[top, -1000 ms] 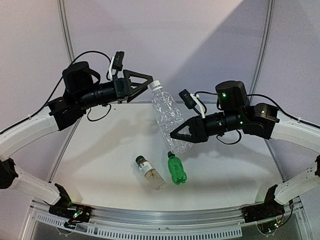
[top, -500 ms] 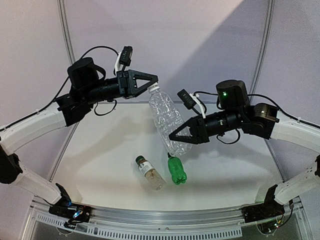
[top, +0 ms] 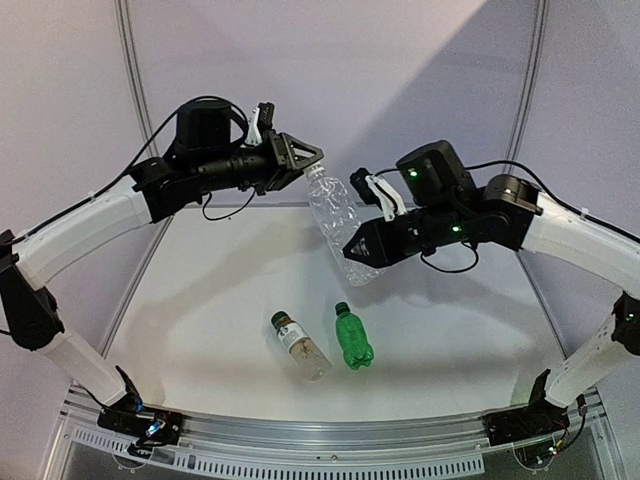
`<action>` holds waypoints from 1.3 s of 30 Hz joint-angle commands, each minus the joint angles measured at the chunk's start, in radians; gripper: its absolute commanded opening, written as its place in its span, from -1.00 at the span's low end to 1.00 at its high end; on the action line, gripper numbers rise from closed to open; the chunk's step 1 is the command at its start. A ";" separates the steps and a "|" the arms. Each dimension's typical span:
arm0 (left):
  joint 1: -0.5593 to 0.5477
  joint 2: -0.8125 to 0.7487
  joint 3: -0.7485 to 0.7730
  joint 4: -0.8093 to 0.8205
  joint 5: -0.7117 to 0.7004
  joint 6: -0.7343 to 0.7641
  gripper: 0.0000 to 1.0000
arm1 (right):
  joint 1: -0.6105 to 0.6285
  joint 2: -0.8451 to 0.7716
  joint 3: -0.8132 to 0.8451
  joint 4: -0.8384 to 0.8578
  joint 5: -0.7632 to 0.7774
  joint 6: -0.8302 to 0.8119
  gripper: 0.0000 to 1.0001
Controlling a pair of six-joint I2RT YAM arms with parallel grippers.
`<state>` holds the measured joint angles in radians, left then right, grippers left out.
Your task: Unscrew the bottle caps
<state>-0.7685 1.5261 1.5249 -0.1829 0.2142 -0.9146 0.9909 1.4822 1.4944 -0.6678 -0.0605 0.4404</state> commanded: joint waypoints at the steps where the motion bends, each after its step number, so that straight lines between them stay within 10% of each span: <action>1: -0.022 0.090 0.058 -0.330 -0.182 -0.223 -0.96 | -0.009 0.141 0.133 -0.274 0.441 0.075 -1.00; 12: -0.017 0.245 0.243 -0.529 -0.178 -0.332 -0.83 | 0.043 0.276 0.187 -0.403 0.508 0.066 -1.00; 18: -0.017 0.229 0.205 -0.459 -0.121 -0.328 0.01 | 0.043 0.255 0.147 -0.359 0.465 0.058 -1.00; 23: -0.017 0.155 0.151 -0.405 -0.129 -0.313 0.34 | 0.043 0.236 0.125 -0.345 0.447 0.050 -1.00; 39: 0.069 -0.246 -0.337 0.159 0.199 0.080 0.79 | -0.009 -0.044 -0.194 0.131 -0.094 0.014 -1.00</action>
<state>-0.7322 1.3304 1.2419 -0.1738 0.2798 -0.9592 1.0050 1.5211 1.3834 -0.7494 0.0654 0.4641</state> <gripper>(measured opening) 0.893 0.236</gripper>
